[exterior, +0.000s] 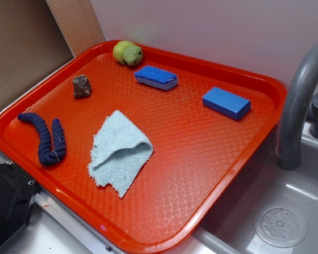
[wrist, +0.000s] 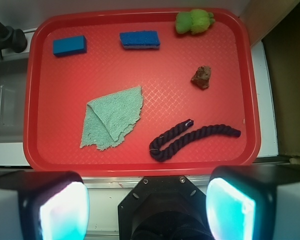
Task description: Grab the blue sponge.
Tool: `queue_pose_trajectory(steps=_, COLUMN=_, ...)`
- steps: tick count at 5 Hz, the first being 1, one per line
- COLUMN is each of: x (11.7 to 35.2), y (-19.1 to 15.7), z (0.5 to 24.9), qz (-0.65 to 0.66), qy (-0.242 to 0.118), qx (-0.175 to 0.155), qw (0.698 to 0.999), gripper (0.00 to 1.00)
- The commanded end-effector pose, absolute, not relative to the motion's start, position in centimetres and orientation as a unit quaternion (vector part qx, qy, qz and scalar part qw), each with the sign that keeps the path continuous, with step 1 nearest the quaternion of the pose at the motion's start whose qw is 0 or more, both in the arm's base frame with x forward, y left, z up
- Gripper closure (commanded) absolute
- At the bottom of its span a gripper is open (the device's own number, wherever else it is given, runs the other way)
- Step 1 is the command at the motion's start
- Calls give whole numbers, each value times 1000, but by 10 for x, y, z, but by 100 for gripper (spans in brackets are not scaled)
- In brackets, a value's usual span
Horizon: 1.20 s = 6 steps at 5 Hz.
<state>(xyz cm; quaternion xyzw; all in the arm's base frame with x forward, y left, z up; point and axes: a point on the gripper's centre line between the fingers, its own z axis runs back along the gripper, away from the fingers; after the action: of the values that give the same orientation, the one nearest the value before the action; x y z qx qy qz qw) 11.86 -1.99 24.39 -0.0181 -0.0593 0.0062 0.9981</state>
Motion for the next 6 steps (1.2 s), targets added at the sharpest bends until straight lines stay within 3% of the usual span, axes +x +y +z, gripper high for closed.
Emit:
queue_pose_trajectory(steps=1, x=119, y=-20, z=244, qz=6, qy=-59, qx=-18, qw=998, gripper=0)
queue_pose_trajectory(steps=3, x=182, y=-37, z=214, qz=163, qy=-126, qx=-40, qw=978, gripper=0)
queue_pose_trajectory(steps=5, x=247, y=-34, z=164, qz=318, qy=-177, qx=13, qw=931, gripper=0)
queue_pose_trajectory(steps=6, x=281, y=-38, z=134, qz=331, qy=-186, qx=40, qw=924, gripper=0)
